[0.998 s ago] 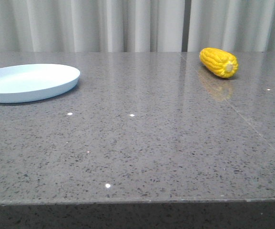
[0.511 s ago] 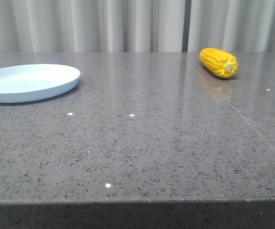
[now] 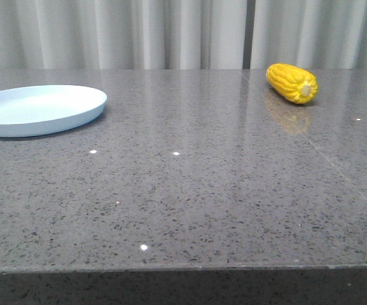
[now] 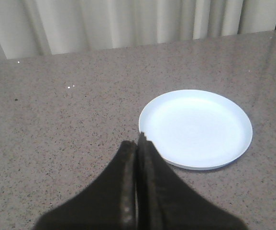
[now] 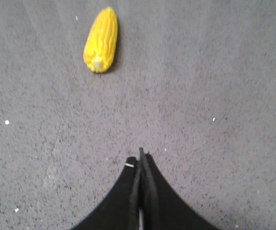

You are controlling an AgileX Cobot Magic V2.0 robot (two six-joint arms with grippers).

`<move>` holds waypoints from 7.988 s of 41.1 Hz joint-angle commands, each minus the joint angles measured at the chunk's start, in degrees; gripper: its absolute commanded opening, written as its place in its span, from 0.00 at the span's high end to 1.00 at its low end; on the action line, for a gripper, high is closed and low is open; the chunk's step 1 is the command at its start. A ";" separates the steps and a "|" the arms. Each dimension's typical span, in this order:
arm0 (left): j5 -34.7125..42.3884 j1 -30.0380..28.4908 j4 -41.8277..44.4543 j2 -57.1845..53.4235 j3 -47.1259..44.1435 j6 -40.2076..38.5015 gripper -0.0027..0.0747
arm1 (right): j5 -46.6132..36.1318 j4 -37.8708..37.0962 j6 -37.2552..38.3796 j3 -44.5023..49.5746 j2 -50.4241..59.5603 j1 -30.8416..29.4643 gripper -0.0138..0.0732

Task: Place corn on plate with both arms

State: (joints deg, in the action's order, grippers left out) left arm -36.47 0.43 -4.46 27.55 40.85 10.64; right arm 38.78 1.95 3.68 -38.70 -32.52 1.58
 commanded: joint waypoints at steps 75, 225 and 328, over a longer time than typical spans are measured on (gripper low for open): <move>-2.23 -7.85 -31.33 67.05 30.11 22.52 0.35 | -2.99 -2.92 -0.92 -1.62 -2.61 -0.27 0.30; -5.09 31.60 -0.78 25.97 15.52 0.85 0.56 | 4.49 1.21 -1.99 -38.56 -46.27 7.91 0.17; -4.96 31.60 -0.78 26.06 15.52 0.85 0.56 | -20.93 27.37 -1.88 -29.61 -61.58 25.94 0.21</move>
State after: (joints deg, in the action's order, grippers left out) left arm -45.24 31.70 -4.92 54.21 54.86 12.17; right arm 20.98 28.04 2.40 -66.94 -96.71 27.48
